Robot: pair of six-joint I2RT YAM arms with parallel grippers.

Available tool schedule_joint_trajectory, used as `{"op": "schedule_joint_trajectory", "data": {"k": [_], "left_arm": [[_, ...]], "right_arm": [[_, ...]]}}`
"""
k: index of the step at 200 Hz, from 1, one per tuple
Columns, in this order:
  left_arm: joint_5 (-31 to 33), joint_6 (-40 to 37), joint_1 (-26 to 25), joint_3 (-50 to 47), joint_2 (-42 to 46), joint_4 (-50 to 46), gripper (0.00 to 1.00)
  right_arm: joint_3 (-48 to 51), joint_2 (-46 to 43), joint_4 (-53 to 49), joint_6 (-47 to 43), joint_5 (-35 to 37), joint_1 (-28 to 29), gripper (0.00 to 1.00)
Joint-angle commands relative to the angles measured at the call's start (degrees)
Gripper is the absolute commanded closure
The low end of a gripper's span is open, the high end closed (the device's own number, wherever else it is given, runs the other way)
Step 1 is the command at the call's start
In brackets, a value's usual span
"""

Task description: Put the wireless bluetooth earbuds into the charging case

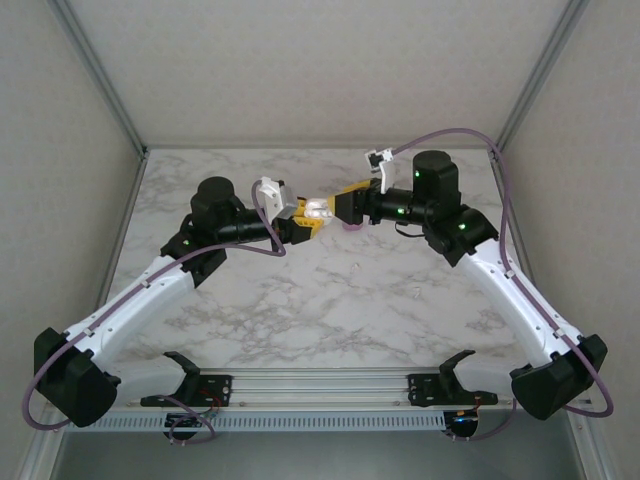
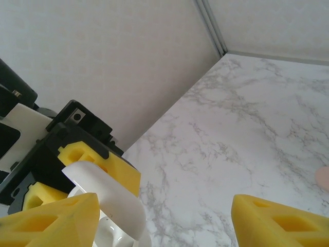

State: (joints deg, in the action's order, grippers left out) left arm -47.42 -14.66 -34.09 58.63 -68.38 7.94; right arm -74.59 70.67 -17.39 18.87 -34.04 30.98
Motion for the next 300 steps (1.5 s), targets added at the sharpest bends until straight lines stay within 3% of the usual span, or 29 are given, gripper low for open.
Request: {"op": "schedule_joint_trajectory", "data": {"k": [1, 61, 125, 154, 200, 254, 300], "left_arm": [[-1.36, -0.74, -0.72, 0.00, 0.94, 0.93, 0.91], [7.17, 1.50, -0.72, -4.14, 2.52, 8.32, 0.88], [11.24, 2.53, -0.73, -5.11, 3.10, 12.75, 0.87], [12.73, 2.58, -0.72, -5.19, 3.28, 13.45, 0.87], [13.38, 2.92, -0.72, -6.37, 4.89, 13.42, 0.87], [15.12, 2.77, -0.72, -7.73, 7.41, 12.41, 0.86], [15.47, 2.16, -0.72, -8.18, 8.27, 11.01, 0.86]], "right_arm": [[-1.92, 0.38, 1.13, 1.43, 3.41, -0.34, 0.29], [-0.55, -4.42, -1.15, 1.69, 3.17, -0.87, 0.26], [1.46, -2.51, -1.77, 12.79, -2.29, -1.58, 0.34], [1.42, -3.26, -7.66, 16.68, 6.67, -4.34, 0.44], [10.38, -4.53, -17.50, 22.46, 19.43, -13.93, 0.50], [13.86, 8.53, -20.40, 21.66, 17.07, -13.28, 0.52], [16.38, 10.46, -28.99, 21.24, 31.76, -13.26, 0.51]]}}
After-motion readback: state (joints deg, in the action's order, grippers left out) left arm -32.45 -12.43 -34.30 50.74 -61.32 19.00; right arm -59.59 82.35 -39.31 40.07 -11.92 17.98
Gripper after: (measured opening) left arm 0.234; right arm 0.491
